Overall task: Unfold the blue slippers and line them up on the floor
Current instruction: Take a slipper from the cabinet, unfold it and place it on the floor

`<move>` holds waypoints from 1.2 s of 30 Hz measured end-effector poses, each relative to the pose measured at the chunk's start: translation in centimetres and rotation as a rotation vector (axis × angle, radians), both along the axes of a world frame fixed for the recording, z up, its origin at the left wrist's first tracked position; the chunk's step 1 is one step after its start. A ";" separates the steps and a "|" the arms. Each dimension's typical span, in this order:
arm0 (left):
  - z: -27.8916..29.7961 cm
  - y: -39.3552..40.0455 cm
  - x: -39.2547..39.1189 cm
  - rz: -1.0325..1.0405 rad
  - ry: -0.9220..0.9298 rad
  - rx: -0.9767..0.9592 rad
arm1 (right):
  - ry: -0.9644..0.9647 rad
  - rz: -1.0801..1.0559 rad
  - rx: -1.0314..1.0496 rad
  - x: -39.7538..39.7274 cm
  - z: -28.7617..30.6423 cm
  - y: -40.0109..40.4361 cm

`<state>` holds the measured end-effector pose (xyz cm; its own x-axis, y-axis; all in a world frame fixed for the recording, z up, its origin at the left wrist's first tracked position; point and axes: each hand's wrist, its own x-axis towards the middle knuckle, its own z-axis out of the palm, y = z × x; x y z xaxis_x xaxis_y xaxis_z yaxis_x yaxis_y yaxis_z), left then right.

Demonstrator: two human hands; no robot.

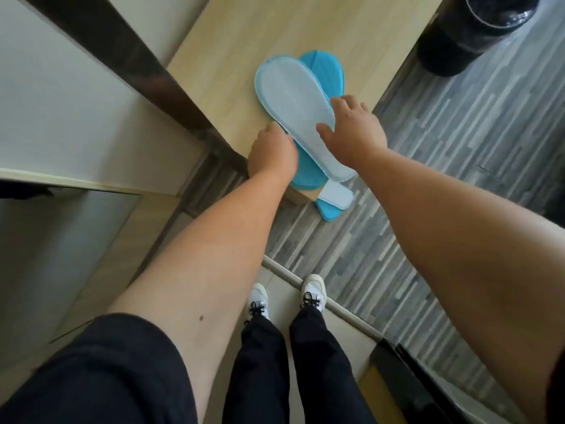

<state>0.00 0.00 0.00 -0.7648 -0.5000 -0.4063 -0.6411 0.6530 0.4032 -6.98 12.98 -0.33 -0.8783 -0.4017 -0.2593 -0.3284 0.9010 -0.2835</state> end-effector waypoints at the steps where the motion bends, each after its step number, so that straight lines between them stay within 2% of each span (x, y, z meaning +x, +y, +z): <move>1: -0.2 -0.1 -0.5 0.069 -0.023 0.055 | -0.025 -0.027 -0.020 -0.4 -0.3 -0.2; 3: -1.4 -0.1 -1.1 0.182 -0.057 0.121 | -0.081 -0.096 -0.023 -1.2 -1.1 -0.3; 6: -2.9 0.0 -1.2 0.240 -0.083 0.180 | -0.177 -0.201 -0.039 -1.7 -2.2 -0.2; 11: -4.0 0.4 -1.9 0.320 0.000 0.257 | -0.274 -0.363 -0.186 -2.2 -3.0 0.7; 17: -3.0 1.0 -1.9 0.461 0.119 0.420 | -0.412 -0.432 -0.339 -1.4 -1.6 1.3; 21: -0.6 0.8 -0.8 0.439 0.156 0.449 | -0.572 -0.538 -0.459 -0.5 0.7 2.3; 27: 3.1 0.7 2.9 0.292 0.143 0.422 | -0.569 -0.530 -0.500 2.0 3.9 3.6; 36: 5.1 0.8 12.2 0.346 0.101 0.384 | -0.638 -0.442 -0.383 9.1 6.3 2.8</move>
